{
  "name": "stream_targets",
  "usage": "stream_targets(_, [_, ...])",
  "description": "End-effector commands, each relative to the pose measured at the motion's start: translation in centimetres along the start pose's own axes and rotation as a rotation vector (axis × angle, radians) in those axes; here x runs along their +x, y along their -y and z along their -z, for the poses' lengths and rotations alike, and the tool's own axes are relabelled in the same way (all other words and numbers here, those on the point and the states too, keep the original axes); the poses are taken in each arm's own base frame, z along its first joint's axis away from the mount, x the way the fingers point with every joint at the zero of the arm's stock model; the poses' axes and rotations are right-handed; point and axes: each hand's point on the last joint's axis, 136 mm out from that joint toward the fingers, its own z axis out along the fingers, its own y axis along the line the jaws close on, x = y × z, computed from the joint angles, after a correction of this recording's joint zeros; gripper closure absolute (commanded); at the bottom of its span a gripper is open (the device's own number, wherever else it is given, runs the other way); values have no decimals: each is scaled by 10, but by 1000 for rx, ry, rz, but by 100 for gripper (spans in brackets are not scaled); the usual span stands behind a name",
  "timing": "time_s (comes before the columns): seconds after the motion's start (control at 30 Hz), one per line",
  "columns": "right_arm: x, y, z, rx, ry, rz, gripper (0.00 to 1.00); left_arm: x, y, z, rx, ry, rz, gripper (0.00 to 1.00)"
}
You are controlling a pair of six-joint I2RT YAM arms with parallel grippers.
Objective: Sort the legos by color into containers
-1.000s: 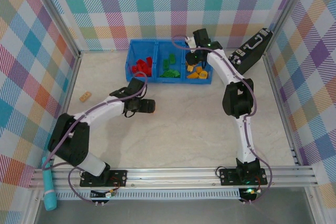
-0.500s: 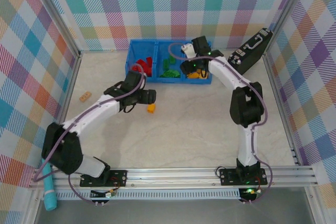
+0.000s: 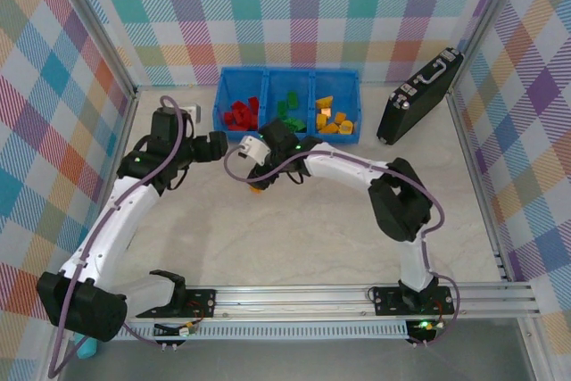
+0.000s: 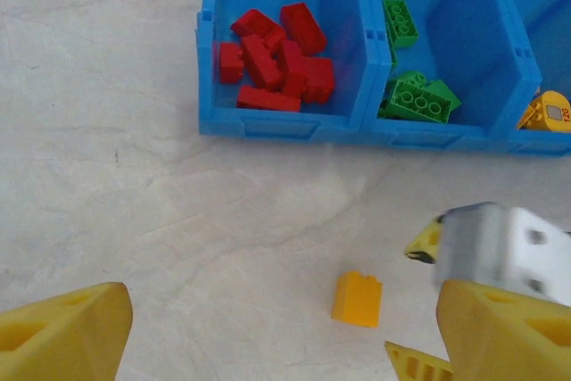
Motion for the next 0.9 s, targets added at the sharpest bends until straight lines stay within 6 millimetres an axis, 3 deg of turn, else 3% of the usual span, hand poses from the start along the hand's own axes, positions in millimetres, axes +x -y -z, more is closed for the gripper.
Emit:
stream_targets(0.0, [7,-5,-14,-26,-60,-21,30,-3,1,14,56,-8,0,11])
stream_targets(0.47, [34,-8,-50,-71,-189,-27,27,-8,-7,24,55,-7,5,10])
stream_targets(0.87, [44,-10,-62,-97,-243,-26,55,-13,-9,31,46,4,5,10])
